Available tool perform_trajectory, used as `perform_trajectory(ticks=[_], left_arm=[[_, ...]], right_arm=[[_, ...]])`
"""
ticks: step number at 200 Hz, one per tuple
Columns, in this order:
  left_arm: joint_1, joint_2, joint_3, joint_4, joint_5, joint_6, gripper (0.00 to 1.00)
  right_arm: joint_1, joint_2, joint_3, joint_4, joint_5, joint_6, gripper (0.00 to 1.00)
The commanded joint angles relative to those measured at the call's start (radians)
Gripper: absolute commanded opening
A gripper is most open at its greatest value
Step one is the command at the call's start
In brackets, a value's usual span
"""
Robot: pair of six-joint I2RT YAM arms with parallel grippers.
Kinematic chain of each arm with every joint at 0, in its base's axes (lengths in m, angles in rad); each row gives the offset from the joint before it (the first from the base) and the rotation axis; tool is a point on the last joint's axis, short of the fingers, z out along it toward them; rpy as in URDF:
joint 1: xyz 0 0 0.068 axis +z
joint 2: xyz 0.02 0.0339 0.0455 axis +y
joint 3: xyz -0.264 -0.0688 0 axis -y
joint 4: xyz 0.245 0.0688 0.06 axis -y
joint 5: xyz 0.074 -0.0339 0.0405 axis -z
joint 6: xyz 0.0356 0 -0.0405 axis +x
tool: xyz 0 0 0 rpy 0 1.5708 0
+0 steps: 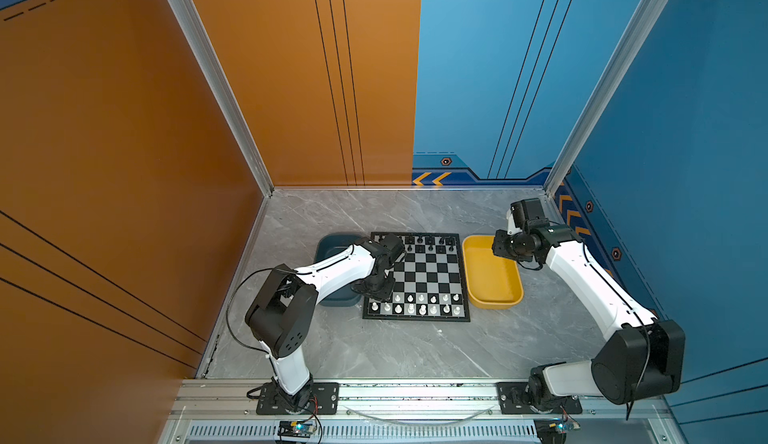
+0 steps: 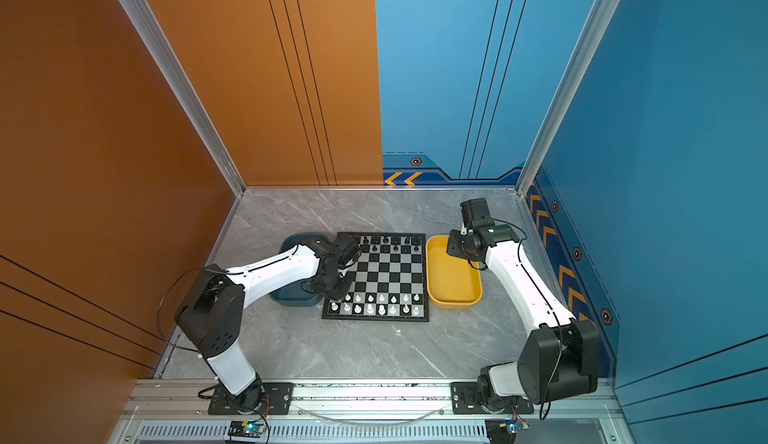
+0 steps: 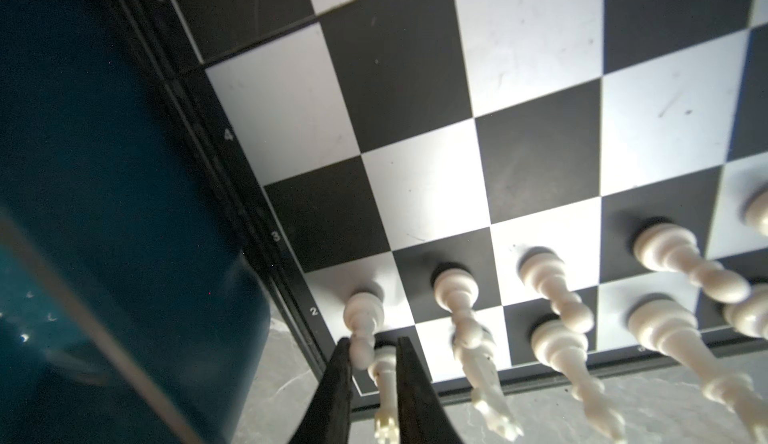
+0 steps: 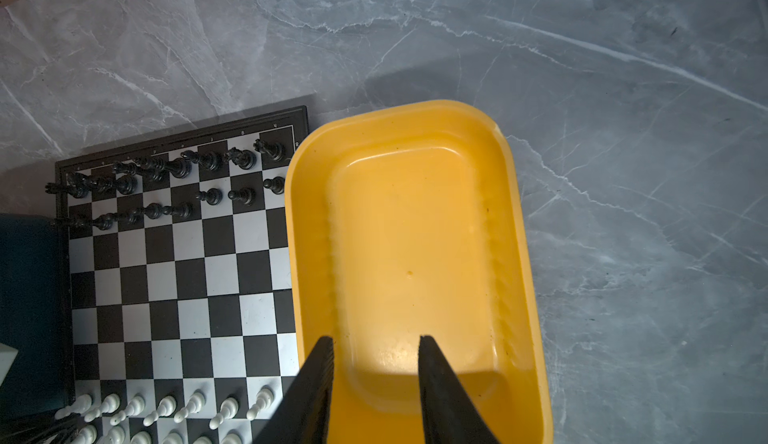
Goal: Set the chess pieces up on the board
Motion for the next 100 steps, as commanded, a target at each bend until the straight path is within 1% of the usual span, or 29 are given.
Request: perform_trajectory(ticks=[1,100], left_arm=[[-0.013,0.006,-0.007,-0.022,0.013,-0.005,0.24],[-0.014,0.034,-0.015,-0.011,0.039,-0.005,0.25]], right_arm=[[0.008,-0.030,-0.011,0.006,0.002,0.011,0.37],[0.008,-0.036,-0.019,0.005,0.009,0.011,0.37]])
